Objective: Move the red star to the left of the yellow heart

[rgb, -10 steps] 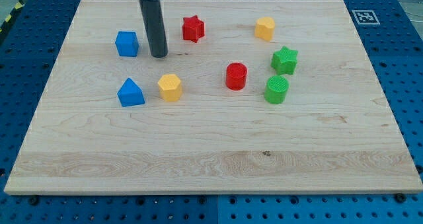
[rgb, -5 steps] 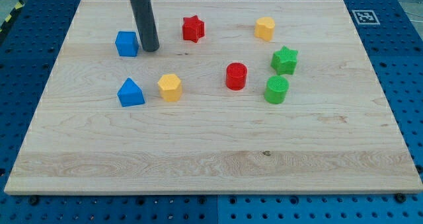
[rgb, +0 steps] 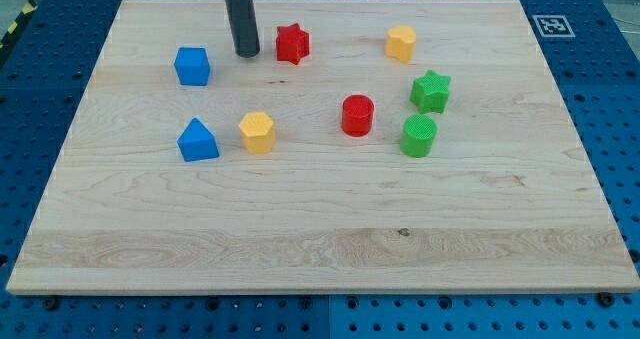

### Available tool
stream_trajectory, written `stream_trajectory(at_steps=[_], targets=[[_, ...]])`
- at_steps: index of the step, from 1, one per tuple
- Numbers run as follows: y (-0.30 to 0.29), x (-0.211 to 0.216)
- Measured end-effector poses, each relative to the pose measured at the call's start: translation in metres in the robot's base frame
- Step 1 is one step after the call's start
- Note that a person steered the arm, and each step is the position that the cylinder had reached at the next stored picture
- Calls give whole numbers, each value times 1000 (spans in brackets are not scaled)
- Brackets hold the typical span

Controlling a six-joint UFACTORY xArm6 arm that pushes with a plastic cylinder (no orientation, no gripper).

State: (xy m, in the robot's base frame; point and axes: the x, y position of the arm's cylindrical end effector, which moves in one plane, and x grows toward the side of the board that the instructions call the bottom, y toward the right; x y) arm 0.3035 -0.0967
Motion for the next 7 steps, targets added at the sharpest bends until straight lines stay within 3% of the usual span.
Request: stream_trajectory(at_steps=[7], targets=[[93,0]])
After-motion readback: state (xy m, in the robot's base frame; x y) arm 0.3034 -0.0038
